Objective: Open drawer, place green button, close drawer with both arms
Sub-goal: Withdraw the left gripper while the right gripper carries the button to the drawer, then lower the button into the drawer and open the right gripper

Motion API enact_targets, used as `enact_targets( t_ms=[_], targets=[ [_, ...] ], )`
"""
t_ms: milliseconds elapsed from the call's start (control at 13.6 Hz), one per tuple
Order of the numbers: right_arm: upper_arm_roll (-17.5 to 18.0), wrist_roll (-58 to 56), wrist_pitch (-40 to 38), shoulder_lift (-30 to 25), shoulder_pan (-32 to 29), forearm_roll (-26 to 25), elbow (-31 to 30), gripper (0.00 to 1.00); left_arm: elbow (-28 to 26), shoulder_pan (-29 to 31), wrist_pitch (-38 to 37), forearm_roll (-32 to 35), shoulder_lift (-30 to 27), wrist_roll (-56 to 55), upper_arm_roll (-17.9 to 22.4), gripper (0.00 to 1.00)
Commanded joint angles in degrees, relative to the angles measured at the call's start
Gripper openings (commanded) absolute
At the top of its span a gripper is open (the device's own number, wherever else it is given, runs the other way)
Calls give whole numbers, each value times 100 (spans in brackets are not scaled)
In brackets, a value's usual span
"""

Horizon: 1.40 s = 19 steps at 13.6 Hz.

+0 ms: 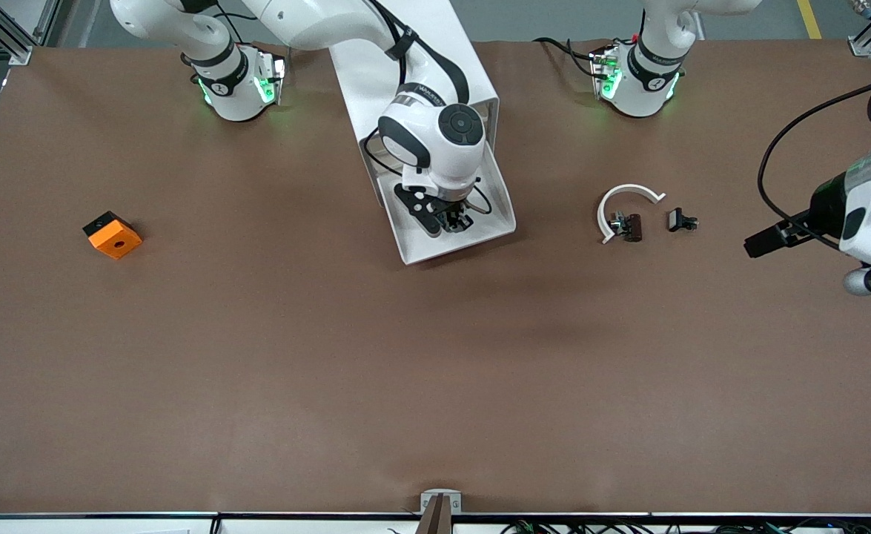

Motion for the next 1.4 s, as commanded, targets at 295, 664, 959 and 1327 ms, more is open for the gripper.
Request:
enact_targets(
  t_ms=[295, 664, 959, 1327],
  targets=[
    [-24, 27, -208, 0, 111, -126, 79, 0, -1506, 1486, 802, 138, -1178, 440, -1474, 100],
    [-33, -78, -208, -26, 76, -134, 132, 100, -1921, 1697, 811, 155, -1592, 826, -1544, 100],
    [-24, -815, -602, -246, -187, -47, 420, 100, -2122, 1689, 811, 146, -1846, 915, -1606, 100],
    [2, -1999, -1587, -483, -854, 416, 1115, 100, -2641, 1672, 1030, 155, -2181, 1029, -1614, 100]
  ],
)
